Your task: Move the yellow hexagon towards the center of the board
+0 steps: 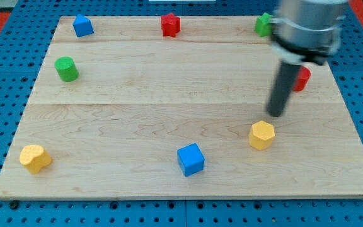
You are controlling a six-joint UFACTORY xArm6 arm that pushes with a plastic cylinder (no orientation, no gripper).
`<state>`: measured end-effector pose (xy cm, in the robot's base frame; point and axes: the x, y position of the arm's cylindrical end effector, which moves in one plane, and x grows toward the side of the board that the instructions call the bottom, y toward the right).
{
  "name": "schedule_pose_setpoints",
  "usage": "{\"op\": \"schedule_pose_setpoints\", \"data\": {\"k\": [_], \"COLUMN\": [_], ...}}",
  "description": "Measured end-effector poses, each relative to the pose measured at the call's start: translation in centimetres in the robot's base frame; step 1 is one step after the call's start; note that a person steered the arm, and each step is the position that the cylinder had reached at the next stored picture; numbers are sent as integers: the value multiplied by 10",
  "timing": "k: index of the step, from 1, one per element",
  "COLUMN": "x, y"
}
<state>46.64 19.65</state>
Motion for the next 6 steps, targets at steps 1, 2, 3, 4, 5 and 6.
{"op": "schedule_pose_setpoints", "data": {"k": [1,2,3,4,5,6], "x": [38,71,62,24,12,22], "y": [5,-46,-69,-150,-171,-183]}}
